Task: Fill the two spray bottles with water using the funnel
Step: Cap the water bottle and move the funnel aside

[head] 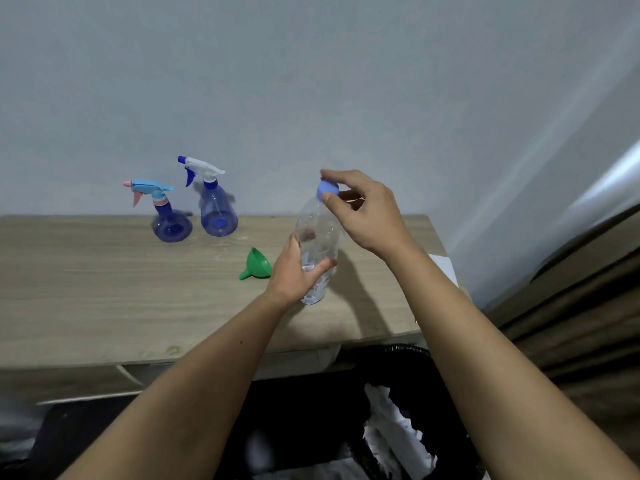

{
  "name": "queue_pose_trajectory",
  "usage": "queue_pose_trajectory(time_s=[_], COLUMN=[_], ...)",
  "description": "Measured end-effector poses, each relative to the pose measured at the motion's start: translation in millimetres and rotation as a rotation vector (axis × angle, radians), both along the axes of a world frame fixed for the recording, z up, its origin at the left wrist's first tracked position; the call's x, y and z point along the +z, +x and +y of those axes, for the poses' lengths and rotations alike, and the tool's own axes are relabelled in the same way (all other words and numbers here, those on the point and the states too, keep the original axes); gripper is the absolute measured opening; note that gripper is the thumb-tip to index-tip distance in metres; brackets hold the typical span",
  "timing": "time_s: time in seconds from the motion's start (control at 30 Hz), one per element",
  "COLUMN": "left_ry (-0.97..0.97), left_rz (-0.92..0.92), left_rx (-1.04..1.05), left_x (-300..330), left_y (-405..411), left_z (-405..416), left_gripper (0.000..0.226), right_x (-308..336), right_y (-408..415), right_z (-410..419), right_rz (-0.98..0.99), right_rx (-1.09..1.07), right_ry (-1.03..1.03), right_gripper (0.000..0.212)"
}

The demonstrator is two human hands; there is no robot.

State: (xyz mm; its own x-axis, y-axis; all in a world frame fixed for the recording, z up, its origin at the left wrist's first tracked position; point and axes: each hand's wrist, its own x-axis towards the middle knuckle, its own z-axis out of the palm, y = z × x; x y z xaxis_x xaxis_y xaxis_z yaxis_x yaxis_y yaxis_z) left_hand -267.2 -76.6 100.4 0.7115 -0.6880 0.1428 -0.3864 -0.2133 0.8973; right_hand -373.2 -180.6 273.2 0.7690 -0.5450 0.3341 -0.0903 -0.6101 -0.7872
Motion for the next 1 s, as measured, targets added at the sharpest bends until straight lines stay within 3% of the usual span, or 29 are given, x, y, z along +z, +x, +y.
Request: queue_pose_trajectory(time_s=[0.23, 0.73, 0.9, 1.0], left_ry=[0.012, 0.009, 0.048, 0.072], left_rz=[0.001, 0.037, 0.014, -0.005], left_rx=[-0.033, -0.040, -0.094, -0.150], left_x=[0, 3, 13, 16], left_y=[-3, -3, -1, 7], left_z=[0, 0, 2, 6], left_gripper=[0.079, 0.081, 0.096, 0.120], right_x=[-2, -16, -14, -15], right_y=[-5, 3, -1, -1], right_z=[-2, 10, 14, 20], right_rz=[0.040, -0.036, -0.054, -0.077], right_rx=[-0.106, -0.205, -0.209, -0.201], right_ry=[-0.046, -0.104, -0.048, -0.019], right_gripper=[0.019, 0.023, 0.029, 0.038])
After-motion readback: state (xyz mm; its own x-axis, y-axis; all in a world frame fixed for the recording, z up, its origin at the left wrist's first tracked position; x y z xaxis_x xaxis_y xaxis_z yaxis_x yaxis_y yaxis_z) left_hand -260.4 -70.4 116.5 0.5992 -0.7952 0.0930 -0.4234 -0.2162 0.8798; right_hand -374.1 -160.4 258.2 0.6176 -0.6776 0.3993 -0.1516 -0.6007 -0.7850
